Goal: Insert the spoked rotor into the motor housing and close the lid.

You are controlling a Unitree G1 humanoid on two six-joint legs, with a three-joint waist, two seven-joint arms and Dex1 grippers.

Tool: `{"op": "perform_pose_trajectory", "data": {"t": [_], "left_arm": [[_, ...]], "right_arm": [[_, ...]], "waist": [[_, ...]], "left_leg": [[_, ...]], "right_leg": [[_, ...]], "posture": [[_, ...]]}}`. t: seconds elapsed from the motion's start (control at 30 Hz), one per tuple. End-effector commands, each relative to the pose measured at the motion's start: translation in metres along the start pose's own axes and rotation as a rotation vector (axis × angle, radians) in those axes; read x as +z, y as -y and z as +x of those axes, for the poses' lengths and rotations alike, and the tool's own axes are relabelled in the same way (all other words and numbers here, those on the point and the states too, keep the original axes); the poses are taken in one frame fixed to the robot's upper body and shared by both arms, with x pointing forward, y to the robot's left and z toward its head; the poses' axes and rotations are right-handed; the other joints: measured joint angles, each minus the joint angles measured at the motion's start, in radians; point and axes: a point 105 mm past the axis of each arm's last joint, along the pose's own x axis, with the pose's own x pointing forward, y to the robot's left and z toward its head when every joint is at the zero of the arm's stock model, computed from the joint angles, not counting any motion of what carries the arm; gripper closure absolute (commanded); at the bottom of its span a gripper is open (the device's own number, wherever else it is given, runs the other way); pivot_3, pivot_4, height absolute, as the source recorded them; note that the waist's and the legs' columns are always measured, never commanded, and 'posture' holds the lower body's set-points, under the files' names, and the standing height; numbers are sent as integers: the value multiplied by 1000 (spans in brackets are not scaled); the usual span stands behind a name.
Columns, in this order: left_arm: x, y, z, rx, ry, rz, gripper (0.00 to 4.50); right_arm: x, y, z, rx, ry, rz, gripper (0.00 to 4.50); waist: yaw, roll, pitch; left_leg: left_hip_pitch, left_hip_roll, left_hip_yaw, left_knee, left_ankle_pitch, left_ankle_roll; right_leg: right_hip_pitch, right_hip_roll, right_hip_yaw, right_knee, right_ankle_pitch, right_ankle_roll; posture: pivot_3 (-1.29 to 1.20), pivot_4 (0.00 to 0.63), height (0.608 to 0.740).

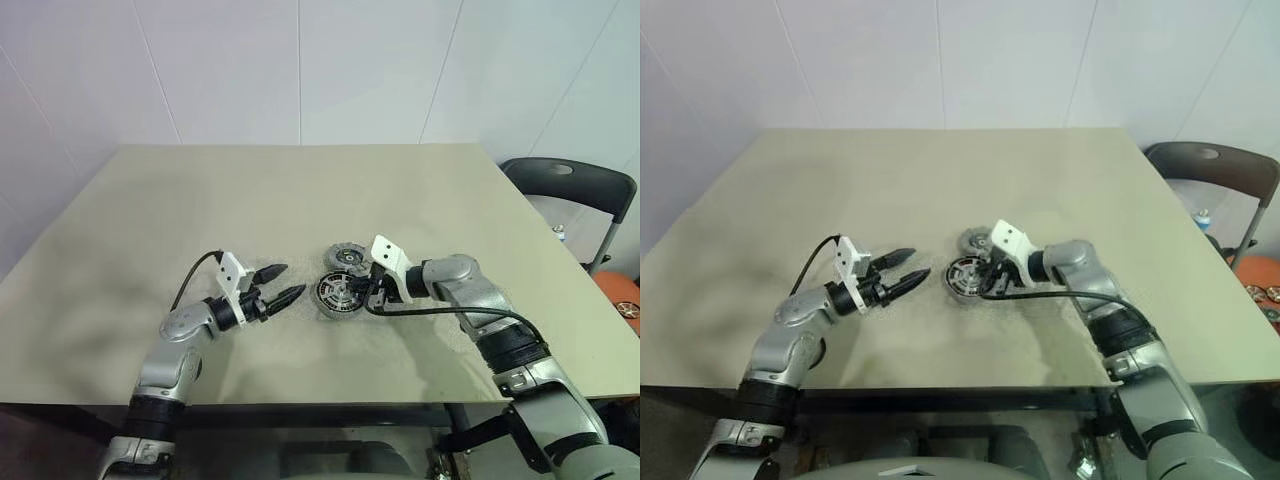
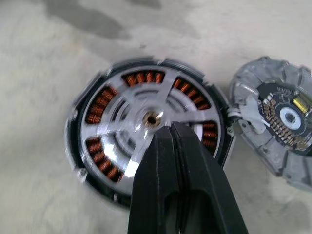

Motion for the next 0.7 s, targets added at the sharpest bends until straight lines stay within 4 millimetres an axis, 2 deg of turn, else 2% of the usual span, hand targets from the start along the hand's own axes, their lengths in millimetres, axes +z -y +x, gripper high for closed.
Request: {"op": "perform_pose_trajectory", "data": {"t": [0.03,0.43,0.57,0.7], "left_arm": [[7,8,-3,-56,-4,34,20],[-1,3,-2,-22,-45,96,20],[-2,3,-1,-15,-37,88,20],[-1,3,0,-15,-32,84,0]], "right_arm": [[33,2,-6,-2,38,-133,4500],[7,-16,-18,129,-186,-317,4500],[15,-15,-22,123,-172,-347,4500],[17,-14,-25,123,-175,-370,3550]], "waist": [[0,1,1],[6,2,1],[5,2,1],[6,2,1]], "left_leg": [[0,0,0,0,0,0],[-4,-1,0,0,0,0],[-4,-1,0,1,0,0],[-4,-1,0,1,0,0]], "right_leg": [[0,0,0,0,0,-1],[-4,-2,-1,0,-1,-3],[-4,-2,-1,0,-1,-3],[-4,-2,-1,0,-1,-3]], "posture": [[0,0,740],[0,0,740],[0,0,740],[0,0,740]]}}
